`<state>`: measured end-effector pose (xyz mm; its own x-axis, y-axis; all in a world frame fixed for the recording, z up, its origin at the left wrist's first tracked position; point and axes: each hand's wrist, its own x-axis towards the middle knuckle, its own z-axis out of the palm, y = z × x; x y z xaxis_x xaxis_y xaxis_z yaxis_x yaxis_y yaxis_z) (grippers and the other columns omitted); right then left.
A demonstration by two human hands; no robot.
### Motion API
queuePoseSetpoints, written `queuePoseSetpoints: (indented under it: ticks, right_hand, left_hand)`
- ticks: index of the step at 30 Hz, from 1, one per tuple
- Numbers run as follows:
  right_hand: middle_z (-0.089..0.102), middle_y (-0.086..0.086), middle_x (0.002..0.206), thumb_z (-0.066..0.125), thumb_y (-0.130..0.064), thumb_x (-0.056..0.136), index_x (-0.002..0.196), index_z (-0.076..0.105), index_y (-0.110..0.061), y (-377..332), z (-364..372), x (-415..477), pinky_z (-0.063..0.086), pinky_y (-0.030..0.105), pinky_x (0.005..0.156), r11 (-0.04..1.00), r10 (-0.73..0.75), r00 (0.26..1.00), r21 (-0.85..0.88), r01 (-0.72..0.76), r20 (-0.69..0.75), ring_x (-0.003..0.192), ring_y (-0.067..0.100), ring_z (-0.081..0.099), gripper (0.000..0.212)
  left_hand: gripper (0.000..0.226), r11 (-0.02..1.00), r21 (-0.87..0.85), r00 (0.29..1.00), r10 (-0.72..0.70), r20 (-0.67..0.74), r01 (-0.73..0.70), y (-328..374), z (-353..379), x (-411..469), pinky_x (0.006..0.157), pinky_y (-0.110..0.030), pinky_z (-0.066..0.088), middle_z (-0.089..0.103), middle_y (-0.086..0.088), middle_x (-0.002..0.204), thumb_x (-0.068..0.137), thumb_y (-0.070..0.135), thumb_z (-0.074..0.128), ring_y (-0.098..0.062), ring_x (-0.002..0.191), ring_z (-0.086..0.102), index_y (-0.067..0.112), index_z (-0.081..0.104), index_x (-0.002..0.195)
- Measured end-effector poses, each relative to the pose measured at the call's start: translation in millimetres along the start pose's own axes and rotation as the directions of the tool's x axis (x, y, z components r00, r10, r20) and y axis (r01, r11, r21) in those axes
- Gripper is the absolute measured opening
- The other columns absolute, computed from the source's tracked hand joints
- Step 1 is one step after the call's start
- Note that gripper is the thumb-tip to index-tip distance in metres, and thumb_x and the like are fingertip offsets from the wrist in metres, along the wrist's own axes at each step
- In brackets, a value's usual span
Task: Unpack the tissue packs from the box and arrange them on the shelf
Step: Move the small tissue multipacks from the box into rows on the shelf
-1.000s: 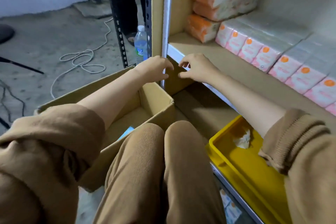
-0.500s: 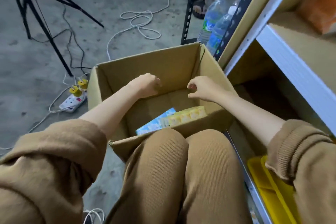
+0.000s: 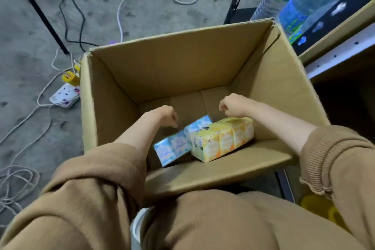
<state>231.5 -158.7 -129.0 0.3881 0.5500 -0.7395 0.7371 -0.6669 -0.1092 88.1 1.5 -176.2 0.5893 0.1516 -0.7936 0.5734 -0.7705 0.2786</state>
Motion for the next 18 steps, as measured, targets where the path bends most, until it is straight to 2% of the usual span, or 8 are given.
queuePoseSetpoints:
  ticks: [3,5,7,9,12,15,17,18]
  right_hand:
    - [0.055,0.01,0.133,0.039,-0.001,0.088,0.124,0.057,-0.01,1.5,8.0,21.5,0.044,0.032,0.099,0.999,-0.001,0.997,0.037,-0.002,0.072,0.121,0.028,0.053,0.041]
    - [0.057,0.013,0.132,0.038,0.0,0.087,0.121,0.059,-0.003,3.0,15.7,35.0,0.045,0.037,0.102,0.997,-0.007,0.991,0.071,-0.003,0.132,0.121,0.031,0.053,0.04]
    - [0.062,0.018,0.124,0.04,-0.004,0.086,0.114,0.063,0.001,4.3,22.6,46.0,0.049,0.038,0.095,0.996,-0.017,0.983,0.09,0.001,0.182,0.112,0.033,0.059,0.036]
    - [0.065,0.014,0.12,0.044,-0.015,0.088,0.111,0.065,-0.004,5.0,25.7,52.6,0.047,0.033,0.085,0.997,-0.023,0.968,0.071,0.006,0.249,0.1,0.028,0.06,0.032]
    - [0.052,0.004,0.135,0.048,-0.04,0.091,0.128,0.053,-0.015,8.8,31.2,60.2,0.04,0.031,0.099,1.0,-0.012,0.916,0.017,0.005,0.401,0.117,0.022,0.051,0.045]
    - [0.038,0.002,0.148,0.045,-0.055,0.089,0.141,0.036,-0.016,12.2,36.0,65.6,0.033,0.034,0.111,0.999,0.002,0.88,-0.043,0.02,0.475,0.134,0.022,0.039,0.066]
    - [0.038,0.002,0.149,0.044,-0.057,0.088,0.142,0.036,-0.014,11.9,35.6,65.3,0.032,0.034,0.111,0.996,-0.008,0.868,-0.069,0.049,0.496,0.134,0.022,0.039,0.07]
    - [0.043,0.003,0.145,0.044,-0.058,0.087,0.139,0.042,-0.012,11.4,33.5,63.7,0.034,0.033,0.108,0.996,-0.01,0.861,-0.07,0.053,0.509,0.131,0.022,0.042,0.07]
  left_hand:
    - [0.042,0.999,-0.038,0.995,-0.03,0.093,0.033,-3.7,17.2,17.2,0.099,-0.03,0.042,0.058,-0.009,0.13,0.087,0.027,0.062,-0.025,0.121,0.053,0.011,0.058,0.125]
    - [0.048,0.996,-0.07,0.986,-0.048,0.162,0.06,-7.9,29.9,27.6,0.098,-0.031,0.044,0.059,-0.009,0.128,0.086,0.032,0.063,-0.025,0.118,0.055,0.01,0.056,0.128]
    - [0.057,0.99,-0.108,0.974,-0.07,0.218,0.095,-13.2,41.2,34.6,0.098,-0.035,0.046,0.058,-0.01,0.129,0.083,0.038,0.065,-0.027,0.116,0.056,0.009,0.053,0.13]
    - [0.067,0.976,-0.163,0.961,-0.095,0.258,0.141,-17.2,48.3,37.2,0.102,-0.037,0.044,0.052,-0.009,0.137,0.079,0.04,0.069,-0.027,0.122,0.052,0.009,0.047,0.134]
    - [0.074,0.949,-0.241,0.949,-0.128,0.288,0.201,-20.9,52.6,39.4,0.107,-0.034,0.036,0.045,-0.007,0.143,0.079,0.037,0.07,-0.025,0.13,0.045,0.01,0.038,0.14]
    - [0.064,0.932,-0.301,0.941,-0.101,0.322,0.203,-26.2,56.9,42.8,0.102,-0.033,0.041,0.056,-0.008,0.132,0.078,0.036,0.071,-0.026,0.12,0.054,0.009,0.048,0.132]
    - [0.058,0.915,-0.347,0.943,-0.092,0.319,0.206,-29.6,60.5,42.5,0.097,-0.032,0.044,0.062,-0.007,0.118,0.079,0.034,0.071,-0.026,0.112,0.06,0.007,0.053,0.127]
    - [0.054,0.905,-0.374,0.947,-0.085,0.31,0.204,-30.8,61.6,42.6,0.093,-0.031,0.046,0.063,-0.006,0.11,0.08,0.033,0.07,-0.025,0.105,0.062,0.007,0.055,0.125]
